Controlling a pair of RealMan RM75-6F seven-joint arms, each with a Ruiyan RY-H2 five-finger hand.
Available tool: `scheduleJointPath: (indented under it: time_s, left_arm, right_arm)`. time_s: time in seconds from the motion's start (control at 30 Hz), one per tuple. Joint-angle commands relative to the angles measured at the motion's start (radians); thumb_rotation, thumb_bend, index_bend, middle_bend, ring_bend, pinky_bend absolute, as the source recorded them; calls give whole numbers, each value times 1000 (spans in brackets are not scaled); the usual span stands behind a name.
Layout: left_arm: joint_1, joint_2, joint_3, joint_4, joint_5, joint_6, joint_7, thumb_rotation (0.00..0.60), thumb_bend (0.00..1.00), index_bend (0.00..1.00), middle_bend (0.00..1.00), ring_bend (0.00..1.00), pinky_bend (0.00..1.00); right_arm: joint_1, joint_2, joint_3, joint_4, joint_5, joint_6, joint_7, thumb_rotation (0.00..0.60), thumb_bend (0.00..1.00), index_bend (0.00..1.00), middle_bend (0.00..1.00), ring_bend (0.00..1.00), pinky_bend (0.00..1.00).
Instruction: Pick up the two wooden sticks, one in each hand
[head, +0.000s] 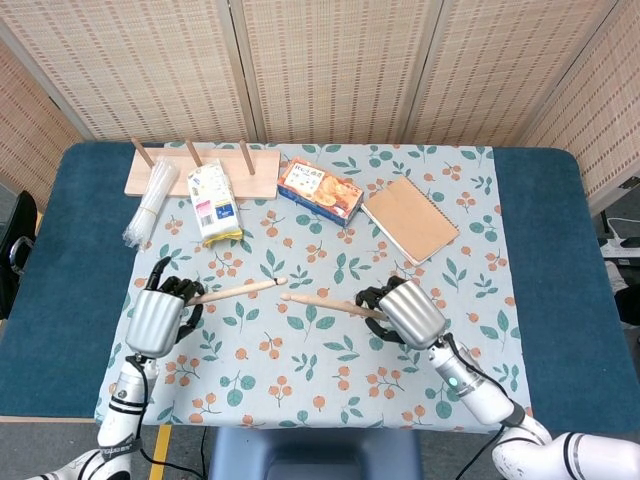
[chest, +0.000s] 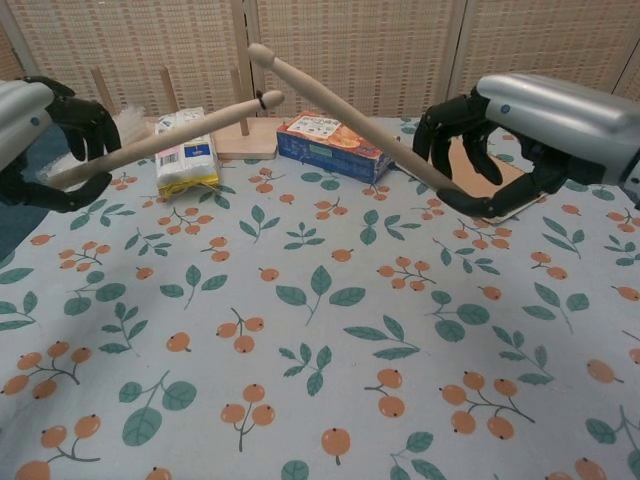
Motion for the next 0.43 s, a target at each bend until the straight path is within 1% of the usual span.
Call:
scheduleJointPath:
  time_s: [0.03,0.13,0.27,0.43]
  left_arm:
    - [-8,-18,0,-44,4,1,47,600,517,818,760,462,160]
    - [6,-24,17,-76,14,22,78,600,517,818,763,462,162]
    - [13,-30,28,-101,28,34,103,600,521,818,764,463,163]
    - [16,-31,37,-115,45,40,120,600,522,819,765,463,164]
  right_arm:
    - [21,18,6,-14,-15,-29,25,600,412,1000,906,695,503]
    - [34,28,-2,-15,-30,-51,50,600,427,1000,906,695,503]
    - [44,29,-9,-7,-22,-81,78,600,436,1000,906,695,503]
    - [51,13,-4,15,-5,-95,72,600,438,1000,906,695,503]
